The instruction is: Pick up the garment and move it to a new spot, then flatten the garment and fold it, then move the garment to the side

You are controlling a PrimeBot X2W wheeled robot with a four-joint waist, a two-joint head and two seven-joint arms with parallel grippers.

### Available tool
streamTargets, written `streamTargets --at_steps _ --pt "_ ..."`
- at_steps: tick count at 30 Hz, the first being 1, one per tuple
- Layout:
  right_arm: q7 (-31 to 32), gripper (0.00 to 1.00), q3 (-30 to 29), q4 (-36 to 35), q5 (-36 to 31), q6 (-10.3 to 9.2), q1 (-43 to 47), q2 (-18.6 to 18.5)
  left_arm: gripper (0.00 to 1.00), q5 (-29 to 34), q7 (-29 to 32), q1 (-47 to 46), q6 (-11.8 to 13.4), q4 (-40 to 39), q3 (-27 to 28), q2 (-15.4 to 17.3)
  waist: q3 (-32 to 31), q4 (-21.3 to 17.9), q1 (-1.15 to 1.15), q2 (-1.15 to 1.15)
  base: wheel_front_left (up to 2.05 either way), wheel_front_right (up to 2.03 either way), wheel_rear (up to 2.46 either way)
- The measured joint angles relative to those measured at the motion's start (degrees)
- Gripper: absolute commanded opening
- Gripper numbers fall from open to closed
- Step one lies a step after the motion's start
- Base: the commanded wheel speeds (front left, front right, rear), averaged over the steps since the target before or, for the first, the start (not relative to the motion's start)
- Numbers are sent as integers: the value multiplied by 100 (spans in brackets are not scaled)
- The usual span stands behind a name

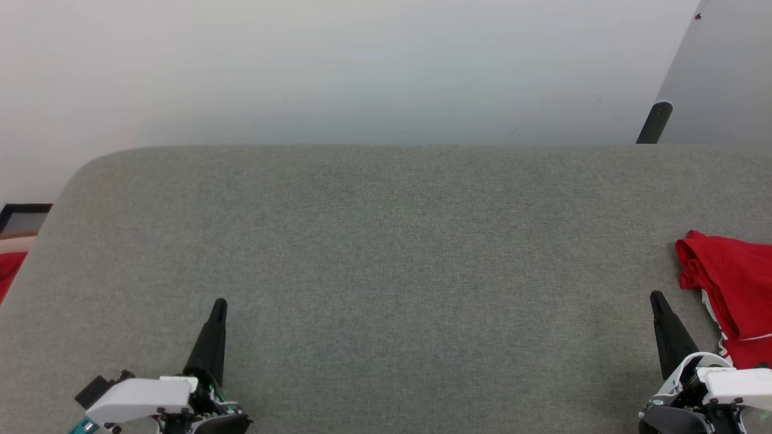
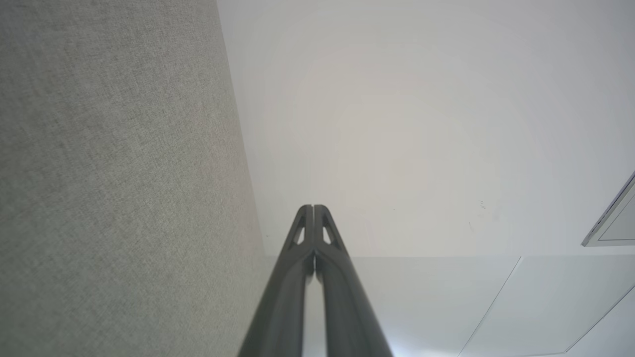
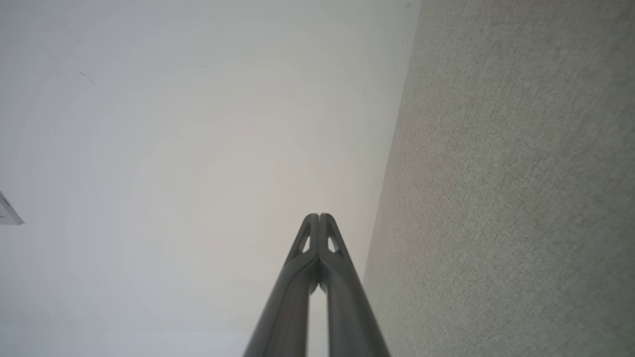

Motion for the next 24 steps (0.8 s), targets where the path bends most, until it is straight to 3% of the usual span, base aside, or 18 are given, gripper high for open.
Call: streamTargets --at_steps 24 --pt "0 0 -1 0 0 0 0 1 0 0 0 0 0 0 2 0 0 0 0 0 0 0 0"
